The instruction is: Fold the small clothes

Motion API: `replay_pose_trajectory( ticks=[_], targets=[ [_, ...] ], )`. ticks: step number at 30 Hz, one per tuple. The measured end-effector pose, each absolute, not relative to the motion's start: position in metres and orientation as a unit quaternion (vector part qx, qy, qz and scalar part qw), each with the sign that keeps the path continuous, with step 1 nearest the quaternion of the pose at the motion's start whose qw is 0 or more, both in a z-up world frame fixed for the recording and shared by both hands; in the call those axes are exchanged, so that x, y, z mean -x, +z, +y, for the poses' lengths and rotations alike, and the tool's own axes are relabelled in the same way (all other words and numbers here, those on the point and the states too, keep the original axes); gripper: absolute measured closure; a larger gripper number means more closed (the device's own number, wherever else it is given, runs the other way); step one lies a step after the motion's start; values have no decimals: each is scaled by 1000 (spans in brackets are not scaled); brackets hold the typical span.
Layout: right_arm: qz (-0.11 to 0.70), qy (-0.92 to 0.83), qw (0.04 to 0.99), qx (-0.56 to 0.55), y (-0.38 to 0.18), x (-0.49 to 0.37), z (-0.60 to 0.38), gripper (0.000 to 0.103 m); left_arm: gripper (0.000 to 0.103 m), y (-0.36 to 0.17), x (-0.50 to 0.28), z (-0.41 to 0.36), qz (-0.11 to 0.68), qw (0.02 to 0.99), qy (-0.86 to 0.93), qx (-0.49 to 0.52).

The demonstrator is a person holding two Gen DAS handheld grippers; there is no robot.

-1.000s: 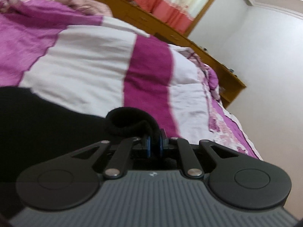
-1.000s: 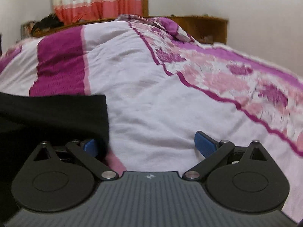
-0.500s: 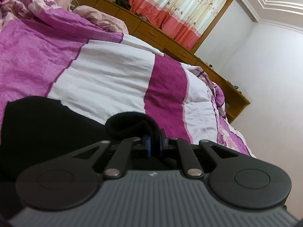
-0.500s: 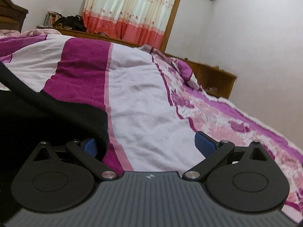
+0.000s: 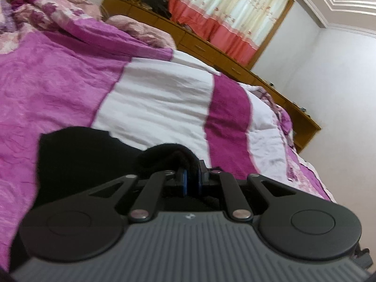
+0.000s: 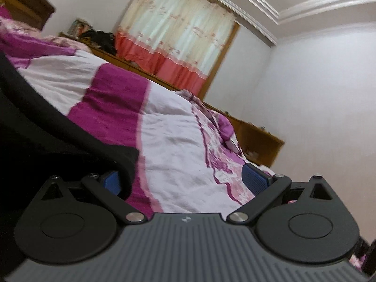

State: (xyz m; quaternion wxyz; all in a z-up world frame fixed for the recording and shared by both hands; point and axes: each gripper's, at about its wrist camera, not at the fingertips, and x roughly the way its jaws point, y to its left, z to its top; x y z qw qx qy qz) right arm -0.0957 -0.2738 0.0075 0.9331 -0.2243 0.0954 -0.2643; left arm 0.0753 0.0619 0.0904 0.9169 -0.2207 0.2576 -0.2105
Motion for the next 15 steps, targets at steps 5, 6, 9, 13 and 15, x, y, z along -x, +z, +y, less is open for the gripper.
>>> replay_pose_trajectory(
  ticks=[5, 6, 9, 13, 15],
  targets=[
    [83, -237, 927, 278, 1, 104, -250, 2, 93, 79, -78, 99, 248, 916, -189, 254],
    [82, -232, 925, 289, -1, 105, -244, 2, 93, 77, -78, 106, 246, 915, -187, 261],
    [76, -219, 916, 328, -9, 109, -228, 2, 93, 71, -75, 121, 243, 917, -177, 263],
    [64, -200, 900, 382, -21, 115, -210, 2, 93, 59, -74, 136, 249, 920, -156, 261],
    [69, -185, 895, 401, -25, 119, -203, 2, 93, 49, -75, 144, 259, 921, -135, 259]
  ],
)
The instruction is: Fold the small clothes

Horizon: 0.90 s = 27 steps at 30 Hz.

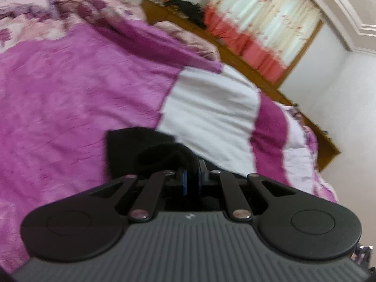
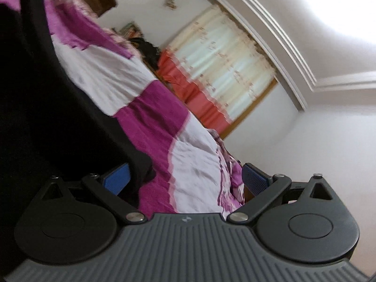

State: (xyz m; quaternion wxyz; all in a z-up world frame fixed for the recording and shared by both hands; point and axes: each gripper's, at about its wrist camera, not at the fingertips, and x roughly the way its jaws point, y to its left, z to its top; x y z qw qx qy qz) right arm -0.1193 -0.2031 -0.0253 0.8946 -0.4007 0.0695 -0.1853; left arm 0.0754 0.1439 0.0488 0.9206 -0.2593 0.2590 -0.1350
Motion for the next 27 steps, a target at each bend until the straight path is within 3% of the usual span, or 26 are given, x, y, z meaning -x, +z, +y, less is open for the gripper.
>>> replay_pose_trajectory(
  ticks=[8, 13, 18, 21, 25, 27],
  targets=[
    [133, -105, 925, 339, -9, 142, -206, 1, 88, 21, -75, 160, 304, 913, -75, 262],
    [243, -33, 952, 184, 4, 128, -237, 1, 76, 27, -46, 156, 300, 924, -21, 236],
    [365, 20, 931, 16, 6, 123, -266, 2, 75, 34, 2, 166, 310, 913, -46, 262],
    [400, 28, 916, -27, 11, 134, -264, 2, 73, 30, 36, 173, 341, 892, -57, 292],
    [416, 57, 903, -91, 15, 181, -251, 2, 33, 20, 78, 170, 357, 895, -96, 248],
    [412, 70, 903, -97, 14, 208, -239, 4, 31, 12, 96, 170, 337, 907, -99, 232]
  ],
)
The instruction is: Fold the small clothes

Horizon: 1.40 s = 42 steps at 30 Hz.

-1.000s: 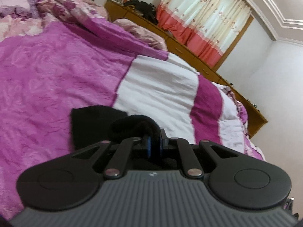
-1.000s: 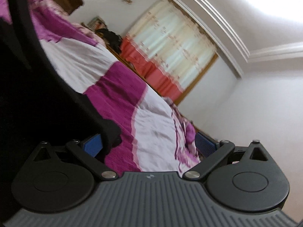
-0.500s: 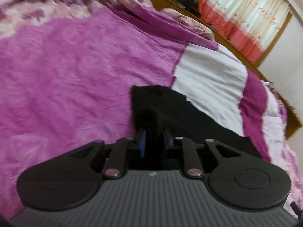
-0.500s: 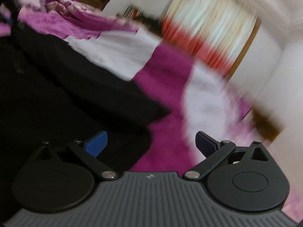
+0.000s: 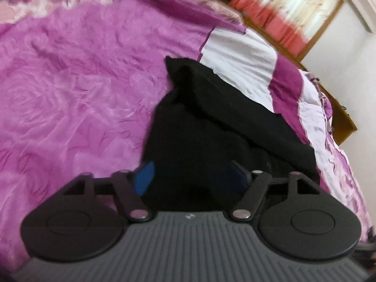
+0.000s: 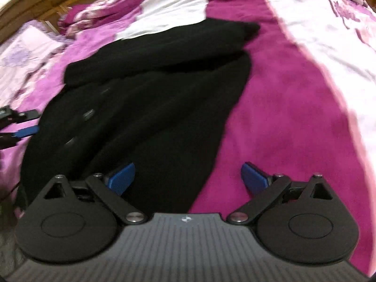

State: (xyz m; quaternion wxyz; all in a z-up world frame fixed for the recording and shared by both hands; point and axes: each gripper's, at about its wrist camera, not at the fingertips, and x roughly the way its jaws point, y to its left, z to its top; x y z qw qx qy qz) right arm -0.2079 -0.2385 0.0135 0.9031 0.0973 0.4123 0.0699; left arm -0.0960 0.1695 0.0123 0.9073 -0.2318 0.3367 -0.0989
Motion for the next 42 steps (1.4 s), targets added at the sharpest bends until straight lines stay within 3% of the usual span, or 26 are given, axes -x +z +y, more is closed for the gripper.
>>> replay_pose_trajectory(
  ticks=[4, 6, 11, 12, 15, 16, 20, 23, 25, 26, 27, 33, 37, 42],
  targets=[
    [402, 91, 904, -112, 14, 257, -218, 13, 30, 19, 113, 178, 348, 896, -128, 243],
    [394, 88, 907, -122, 11, 277, -212, 28, 31, 13, 126, 187, 362, 886, -120, 262],
    [375, 91, 902, -193, 4, 308, -212, 47, 32, 3, 160, 201, 381, 869, -152, 276],
    [371, 92, 898, -216, 2, 311, -214, 49, 32, 1, 166, 202, 384, 868, -161, 269],
    [367, 103, 879, -287, -6, 312, -222, 49, 59, -3, 182, 205, 386, 873, -165, 250],
    [365, 103, 872, -310, -8, 310, -225, 50, 63, -5, 185, 207, 386, 871, -164, 255],
    [348, 101, 846, -392, -21, 297, -241, 52, 62, -18, 188, 224, 383, 842, -187, 332],
    [337, 89, 856, -382, -19, 292, -236, 55, 58, -30, 183, 223, 379, 821, -197, 379],
    [346, 60, 874, -335, -13, 289, -228, 86, 58, -24, 176, 210, 384, 822, -208, 364],
    [356, 40, 879, -315, -10, 288, -226, 97, 66, -21, 174, 202, 389, 826, -222, 341],
    [356, 30, 876, -324, -7, 289, -228, 97, 96, -18, 175, 193, 391, 836, -227, 310],
    [326, -47, 877, -350, 25, 329, -268, 98, 97, 12, 201, 215, 320, 868, -215, 313],
    [355, -52, 861, -361, 15, 337, -276, 99, 98, -6, 206, 242, 370, 844, -166, 352],
    [375, -55, 851, -364, 2, 334, -273, 99, 98, -9, 210, 244, 387, 846, -158, 331]
  ],
)
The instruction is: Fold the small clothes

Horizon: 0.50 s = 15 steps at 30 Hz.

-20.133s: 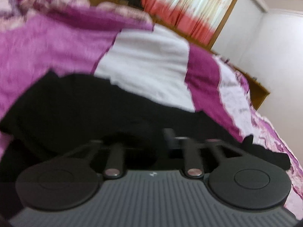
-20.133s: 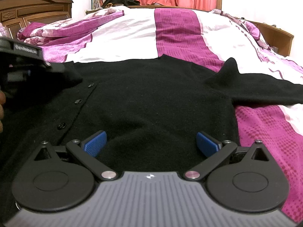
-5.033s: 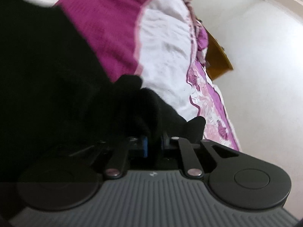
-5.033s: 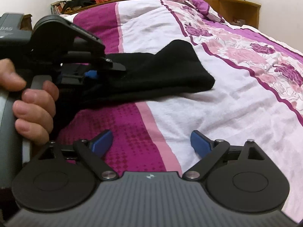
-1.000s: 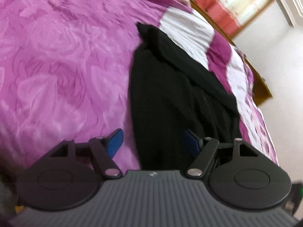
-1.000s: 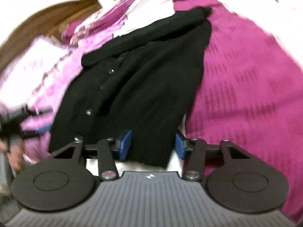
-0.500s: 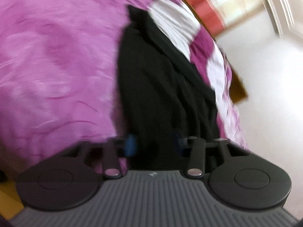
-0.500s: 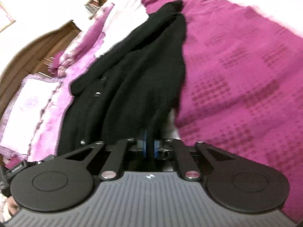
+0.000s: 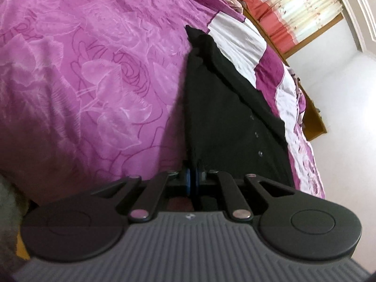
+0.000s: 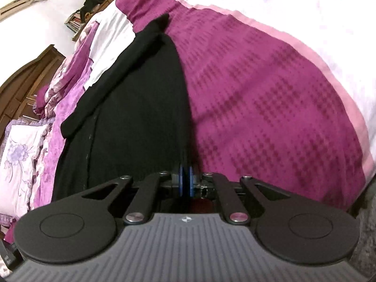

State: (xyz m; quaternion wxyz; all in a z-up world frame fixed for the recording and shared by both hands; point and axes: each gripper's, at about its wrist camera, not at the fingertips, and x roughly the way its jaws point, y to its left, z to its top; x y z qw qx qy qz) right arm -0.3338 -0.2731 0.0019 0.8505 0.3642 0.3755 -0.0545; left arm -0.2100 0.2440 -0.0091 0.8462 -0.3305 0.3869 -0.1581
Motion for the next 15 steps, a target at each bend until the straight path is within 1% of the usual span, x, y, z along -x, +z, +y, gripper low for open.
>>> replay_pose_trajectory(
  ticks=[2, 4, 6, 10, 15],
  targets=[
    [371, -53, 845, -382, 0, 336, -278, 99, 98, -10, 212, 250, 385, 845, -156, 337],
    [344, -31, 844, -412, 0, 337, -287, 98, 98, -3, 215, 254, 356, 852, -160, 350],
    [315, -16, 849, -425, 4, 337, -291, 98, 98, 7, 214, 260, 329, 844, -178, 384],
    [264, 20, 860, -436, 19, 333, -297, 98, 98, 26, 205, 255, 306, 852, -186, 383],
    [254, 38, 866, -429, 33, 323, -294, 98, 98, 37, 197, 253, 297, 855, -180, 386]
  ],
)
